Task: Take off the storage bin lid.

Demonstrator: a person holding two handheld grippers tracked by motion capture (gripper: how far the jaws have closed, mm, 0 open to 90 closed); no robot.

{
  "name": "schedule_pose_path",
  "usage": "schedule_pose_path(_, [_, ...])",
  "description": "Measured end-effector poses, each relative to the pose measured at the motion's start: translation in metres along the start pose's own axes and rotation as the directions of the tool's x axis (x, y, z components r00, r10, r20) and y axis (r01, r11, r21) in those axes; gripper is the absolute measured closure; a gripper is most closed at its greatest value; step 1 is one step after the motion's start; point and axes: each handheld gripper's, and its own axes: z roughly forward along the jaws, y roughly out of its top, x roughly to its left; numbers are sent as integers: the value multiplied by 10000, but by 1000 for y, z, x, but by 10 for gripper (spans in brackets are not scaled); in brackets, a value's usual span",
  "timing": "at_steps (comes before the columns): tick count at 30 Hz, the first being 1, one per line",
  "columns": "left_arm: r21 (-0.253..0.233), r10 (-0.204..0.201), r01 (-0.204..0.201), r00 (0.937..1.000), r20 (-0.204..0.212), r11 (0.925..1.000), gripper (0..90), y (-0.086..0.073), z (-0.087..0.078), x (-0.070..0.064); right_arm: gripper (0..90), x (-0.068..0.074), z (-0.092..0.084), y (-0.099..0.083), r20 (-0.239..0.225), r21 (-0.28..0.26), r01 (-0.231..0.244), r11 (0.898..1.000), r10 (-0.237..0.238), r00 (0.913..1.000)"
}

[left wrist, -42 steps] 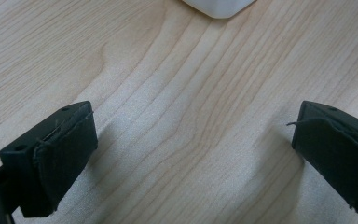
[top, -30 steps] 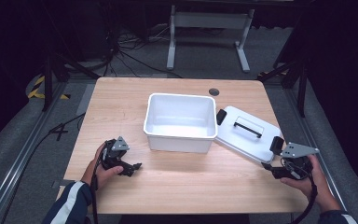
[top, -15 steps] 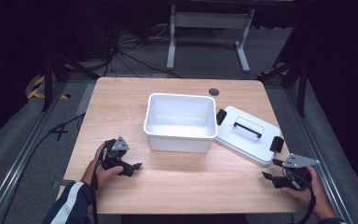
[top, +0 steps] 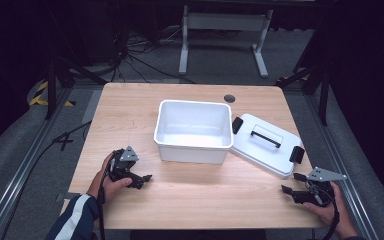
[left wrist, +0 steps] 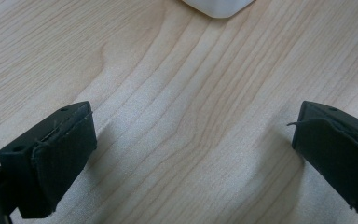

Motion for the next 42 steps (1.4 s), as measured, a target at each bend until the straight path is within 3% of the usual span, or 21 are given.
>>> schedule_pose_path(25, [-8, -16, 16, 10000, -68, 10000, 2, 0, 0, 0, 246, 0, 1, 0, 79, 20, -85, 10000, 85, 9999])
schedule_pose_path(42, [-10, -25, 25, 10000, -67, 10000, 2, 0, 0, 0, 147, 0, 4, 2, 463, 128, -459, 9989, 453, 9979])
